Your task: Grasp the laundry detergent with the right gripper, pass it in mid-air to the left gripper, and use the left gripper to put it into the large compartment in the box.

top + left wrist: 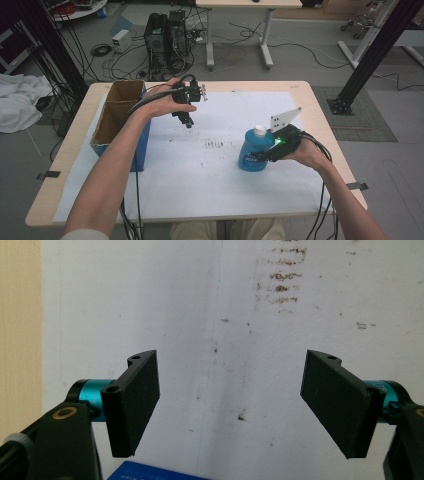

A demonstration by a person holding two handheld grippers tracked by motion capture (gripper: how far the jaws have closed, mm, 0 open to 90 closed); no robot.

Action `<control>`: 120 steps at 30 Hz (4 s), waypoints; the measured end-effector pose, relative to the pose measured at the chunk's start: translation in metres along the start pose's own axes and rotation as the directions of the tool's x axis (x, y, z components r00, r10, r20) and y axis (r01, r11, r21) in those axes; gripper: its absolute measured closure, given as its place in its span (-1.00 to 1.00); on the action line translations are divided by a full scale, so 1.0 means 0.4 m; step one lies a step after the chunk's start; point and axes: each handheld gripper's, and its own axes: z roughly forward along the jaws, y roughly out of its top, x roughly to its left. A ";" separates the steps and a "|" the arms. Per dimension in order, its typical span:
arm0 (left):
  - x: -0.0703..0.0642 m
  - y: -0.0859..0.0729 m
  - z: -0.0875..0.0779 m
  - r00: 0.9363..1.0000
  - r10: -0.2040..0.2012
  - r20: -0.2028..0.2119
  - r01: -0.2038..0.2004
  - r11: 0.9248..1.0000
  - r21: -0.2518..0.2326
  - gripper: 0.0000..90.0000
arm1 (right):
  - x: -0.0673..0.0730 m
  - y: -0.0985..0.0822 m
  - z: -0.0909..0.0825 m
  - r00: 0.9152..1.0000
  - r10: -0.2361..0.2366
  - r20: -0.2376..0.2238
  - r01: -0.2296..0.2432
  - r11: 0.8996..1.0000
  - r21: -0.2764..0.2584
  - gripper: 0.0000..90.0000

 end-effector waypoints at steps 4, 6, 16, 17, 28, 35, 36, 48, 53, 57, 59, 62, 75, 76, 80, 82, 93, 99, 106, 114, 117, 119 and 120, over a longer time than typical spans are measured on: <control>0.000 -0.002 -0.001 1.000 0.000 -0.006 0.000 1.000 -0.003 -0.47 | -0.005 -0.006 0.007 1.000 -0.003 -0.015 0.003 1.000 -0.018 -0.14; -0.001 -0.002 -0.003 1.000 0.003 -0.005 -0.003 1.000 -0.006 -0.47 | -0.005 -0.008 0.012 1.000 -0.011 -0.024 0.010 1.000 -0.021 -0.10; -0.005 -0.002 -0.008 1.000 0.004 -0.007 -0.004 1.000 -0.016 -0.47 | -0.007 -0.010 0.012 1.000 -0.008 -0.028 0.008 1.000 -0.025 -0.06; -0.003 -0.001 -0.005 1.000 0.007 -0.008 -0.007 1.000 -0.010 -0.47 | -0.005 -0.007 0.009 1.000 -0.003 -0.027 0.002 1.000 -0.021 -0.05; -0.028 0.005 -0.064 1.000 0.003 -0.009 -0.004 0.996 -0.086 -0.47 | -0.003 -0.004 0.011 1.000 -0.008 -0.013 0.007 0.999 -0.034 -0.03; -0.038 0.011 -0.120 1.000 -0.003 -0.003 0.003 0.991 -0.135 -0.47 | 0.004 0.043 -0.008 0.999 -0.036 -0.023 0.035 0.999 -0.036 -0.03; -0.028 0.005 -0.066 1.000 0.007 -0.011 -0.008 0.996 -0.088 -0.47 | 0.002 0.025 -0.003 1.000 -0.019 -0.023 0.019 0.999 -0.035 -0.03; -0.121 0.080 -0.227 0.992 0.091 0.086 -0.068 0.968 -0.242 -0.47 | -0.002 0.001 0.009 1.000 -0.011 -0.007 0.011 1.000 -0.029 -0.03; -0.165 0.128 -0.265 0.987 0.143 0.071 -0.119 0.955 -0.272 -0.47 | 0.009 0.192 -0.013 0.990 -0.116 -0.074 0.115 0.993 -0.027 -0.04; -0.171 0.137 -0.261 0.986 0.151 0.074 -0.126 0.955 -0.269 -0.47 | 0.007 0.198 -0.010 0.990 -0.116 -0.076 0.114 0.993 -0.032 -0.04; -0.186 0.165 -0.248 0.984 0.159 0.080 -0.133 0.956 -0.262 -0.47 | 0.007 0.208 -0.004 0.990 -0.114 -0.080 0.112 0.993 -0.028 -0.03; -0.190 0.175 -0.242 0.982 0.164 0.092 -0.137 0.958 -0.253 -0.47 | 0.009 0.218 0.006 0.988 -0.125 -0.089 0.123 0.992 -0.027 -0.03; -0.200 0.188 -0.224 0.981 0.158 0.112 -0.125 0.958 -0.258 -0.47 | 0.008 0.224 0.023 0.987 -0.132 -0.095 0.130 0.991 -0.026 -0.03; -0.200 0.188 -0.224 0.981 0.158 0.112 -0.125 0.958 -0.258 -0.47 | 0.008 0.224 0.023 0.987 -0.132 -0.095 0.130 0.991 -0.026 -0.03; -0.204 0.195 -0.205 0.981 0.152 0.123 -0.118 0.962 -0.248 -0.47 | 0.009 0.224 0.027 0.987 -0.129 -0.094 0.128 0.992 -0.023 -0.03; -0.212 0.214 -0.172 0.980 0.146 0.132 -0.110 0.963 -0.247 -0.47 | 0.008 0.224 0.027 0.987 -0.131 -0.092 0.129 0.991 -0.025 -0.03; -0.212 0.217 -0.168 0.982 0.144 0.125 -0.107 0.959 -0.261 -0.33 | 0.010 0.225 0.033 0.988 -0.124 -0.090 0.122 0.992 -0.020 -0.03; -0.213 0.217 -0.167 0.982 0.140 0.128 -0.102 0.958 -0.269 -0.31 | 0.012 0.225 0.034 0.988 -0.126 -0.090 0.125 0.992 -0.019 -0.03; -0.215 0.219 -0.161 0.980 0.145 0.137 -0.105 0.958 -0.268 -0.23 | 0.015 0.224 0.038 0.987 -0.129 -0.092 0.129 0.992 -0.008 -0.03; -0.215 0.217 -0.161 0.981 0.141 0.134 -0.101 0.958 -0.269 -0.18 | 0.014 0.225 0.041 0.987 -0.130 -0.089 0.129 0.991 -0.016 -0.03; -0.216 0.218 -0.161 0.980 0.144 0.135 -0.105 0.959 -0.263 -0.18 | 0.015 0.225 0.043 0.987 -0.131 -0.089 0.131 0.991 -0.010 -0.03; -0.215 0.216 -0.161 0.981 0.140 0.135 -0.101 0.959 -0.267 -0.17 | 0.015 0.225 0.044 0.987 -0.130 -0.091 0.129 0.992 -0.010 -0.03; -0.215 0.216 -0.160 0.980 0.142 0.139 -0.102 0.959 -0.263 -0.17 | 0.014 0.225 0.046 0.987 -0.130 -0.091 0.130 0.991 -0.009 -0.03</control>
